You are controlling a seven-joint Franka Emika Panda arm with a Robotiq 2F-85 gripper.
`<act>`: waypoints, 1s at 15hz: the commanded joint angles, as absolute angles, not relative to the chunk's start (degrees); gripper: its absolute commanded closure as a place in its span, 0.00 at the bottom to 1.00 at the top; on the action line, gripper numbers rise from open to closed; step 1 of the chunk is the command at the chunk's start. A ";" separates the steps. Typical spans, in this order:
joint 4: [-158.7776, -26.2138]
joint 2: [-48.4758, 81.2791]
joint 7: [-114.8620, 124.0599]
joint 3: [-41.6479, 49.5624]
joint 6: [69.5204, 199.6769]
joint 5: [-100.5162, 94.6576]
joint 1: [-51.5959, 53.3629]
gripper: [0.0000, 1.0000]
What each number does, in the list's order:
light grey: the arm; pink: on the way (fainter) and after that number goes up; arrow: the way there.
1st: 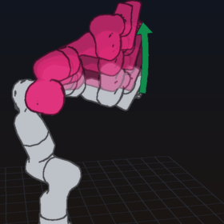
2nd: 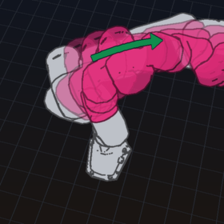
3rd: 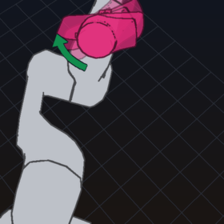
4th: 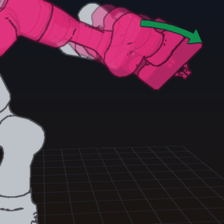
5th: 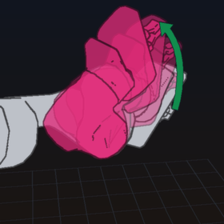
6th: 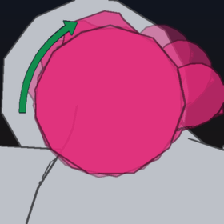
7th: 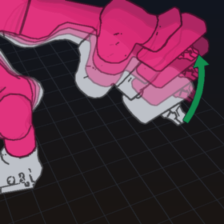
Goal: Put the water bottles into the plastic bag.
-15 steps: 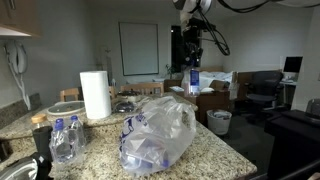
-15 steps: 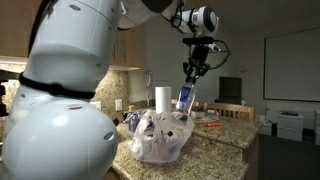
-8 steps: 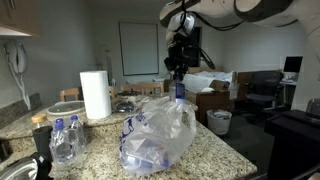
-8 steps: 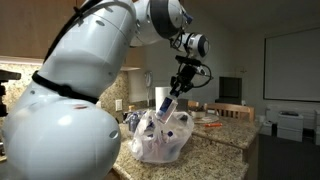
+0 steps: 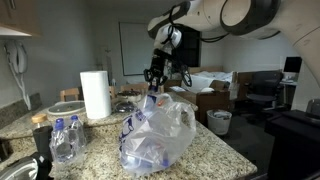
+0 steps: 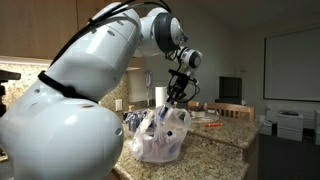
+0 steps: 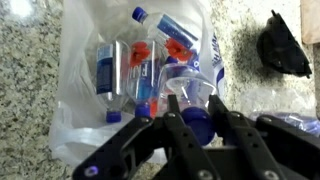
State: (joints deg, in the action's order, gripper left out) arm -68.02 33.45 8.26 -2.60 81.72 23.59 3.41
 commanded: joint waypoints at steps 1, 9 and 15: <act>-70.20 34.55 10.58 -3.01 90.26 23.80 3.83 0.88; -79.84 32.87 10.19 -2.45 97.84 19.05 4.90 0.34; -93.61 19.62 8.38 -2.94 114.12 21.34 3.58 0.01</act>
